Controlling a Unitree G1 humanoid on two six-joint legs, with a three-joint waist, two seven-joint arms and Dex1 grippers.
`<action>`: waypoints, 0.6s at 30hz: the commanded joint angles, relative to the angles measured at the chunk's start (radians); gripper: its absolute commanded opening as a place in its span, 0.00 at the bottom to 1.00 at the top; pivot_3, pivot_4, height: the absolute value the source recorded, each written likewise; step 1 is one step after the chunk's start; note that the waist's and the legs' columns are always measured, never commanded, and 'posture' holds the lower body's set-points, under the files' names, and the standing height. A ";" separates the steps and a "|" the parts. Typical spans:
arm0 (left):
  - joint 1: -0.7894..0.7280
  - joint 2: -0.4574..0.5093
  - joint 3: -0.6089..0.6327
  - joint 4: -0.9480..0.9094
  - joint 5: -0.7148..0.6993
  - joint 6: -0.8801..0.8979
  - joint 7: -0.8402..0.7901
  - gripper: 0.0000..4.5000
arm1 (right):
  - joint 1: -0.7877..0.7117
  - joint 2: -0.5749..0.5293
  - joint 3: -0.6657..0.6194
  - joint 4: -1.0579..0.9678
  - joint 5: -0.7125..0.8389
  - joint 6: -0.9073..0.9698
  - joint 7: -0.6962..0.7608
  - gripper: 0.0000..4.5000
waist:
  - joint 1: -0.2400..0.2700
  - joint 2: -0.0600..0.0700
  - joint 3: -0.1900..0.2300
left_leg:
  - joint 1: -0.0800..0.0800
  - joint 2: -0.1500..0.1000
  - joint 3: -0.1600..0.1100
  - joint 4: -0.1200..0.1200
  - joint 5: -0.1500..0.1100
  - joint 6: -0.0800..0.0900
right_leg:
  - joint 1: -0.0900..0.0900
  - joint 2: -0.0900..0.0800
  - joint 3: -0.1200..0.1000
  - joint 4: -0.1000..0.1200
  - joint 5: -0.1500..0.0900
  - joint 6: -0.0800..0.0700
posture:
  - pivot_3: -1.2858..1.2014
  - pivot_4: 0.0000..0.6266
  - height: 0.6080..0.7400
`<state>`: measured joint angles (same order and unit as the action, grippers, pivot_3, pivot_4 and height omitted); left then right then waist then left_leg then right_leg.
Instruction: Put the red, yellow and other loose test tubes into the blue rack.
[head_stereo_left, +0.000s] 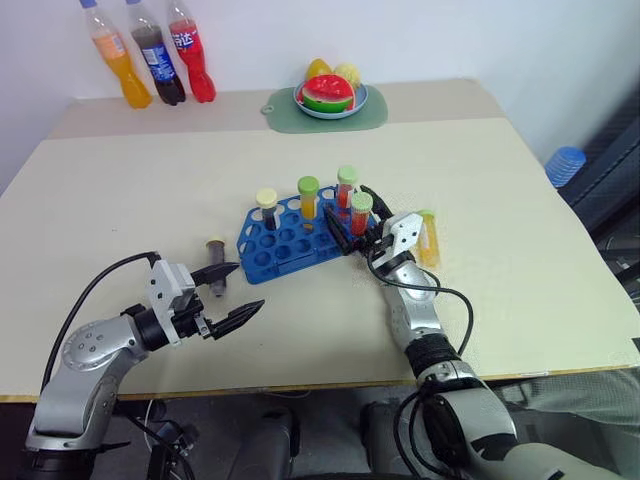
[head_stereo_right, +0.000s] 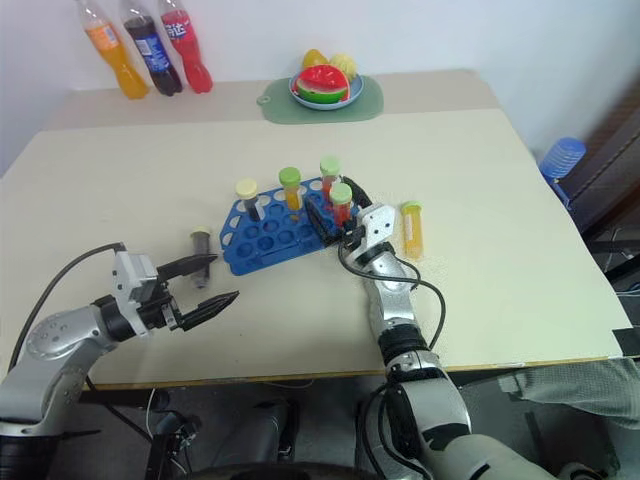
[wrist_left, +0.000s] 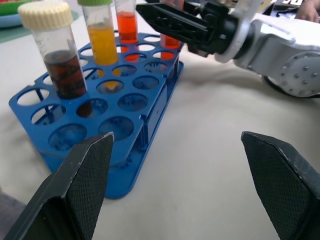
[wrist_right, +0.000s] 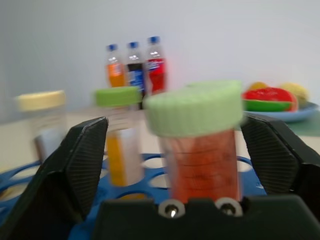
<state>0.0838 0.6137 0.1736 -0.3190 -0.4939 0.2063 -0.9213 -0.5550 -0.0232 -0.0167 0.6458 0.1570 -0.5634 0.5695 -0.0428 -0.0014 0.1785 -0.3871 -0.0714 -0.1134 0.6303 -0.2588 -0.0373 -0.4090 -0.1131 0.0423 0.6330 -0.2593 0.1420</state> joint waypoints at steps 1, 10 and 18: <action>0.001 -0.009 0.003 -0.028 -0.014 -0.015 0.002 0.94 | 0.063 -0.065 0.054 -0.264 0.021 0.162 0.062 0.95 | 0.001 0.000 0.000 | 0.000 0.000 0.000 0.000 0.000 0.000 | 0.000 0.000 0.000 0.000 0.000 0.000 | 0.52 0.24 1.00; -0.021 -0.030 -0.034 -0.005 0.005 -0.033 -0.015 0.94 | 0.268 -0.512 -0.019 -0.966 0.160 0.979 0.123 0.95 | 0.011 0.000 0.000 | -0.001 0.000 0.000 0.001 0.000 0.000 | 0.000 -0.001 0.000 -0.001 0.000 0.000 | 0.52 0.24 1.00; -0.060 -0.009 -0.080 0.009 -0.064 0.001 -0.140 0.94 | -0.024 -0.730 -0.123 -0.790 0.357 1.677 0.061 0.95 | 0.024 -0.001 0.000 | -0.002 0.001 0.001 0.002 -0.001 0.002 | 0.000 -0.001 -0.001 -0.002 0.000 0.000 | 0.52 0.24 1.00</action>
<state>0.0355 0.5911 0.0981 -0.2911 -0.5263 0.2020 -1.0282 -0.5377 -0.7541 -0.1333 -0.2012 0.5152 1.0233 0.6707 -0.0186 -0.0023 0.1788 -0.3897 -0.0709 -0.1118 0.6321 -0.2596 -0.0354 -0.4086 -0.1144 0.0414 0.6304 -0.2594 0.1416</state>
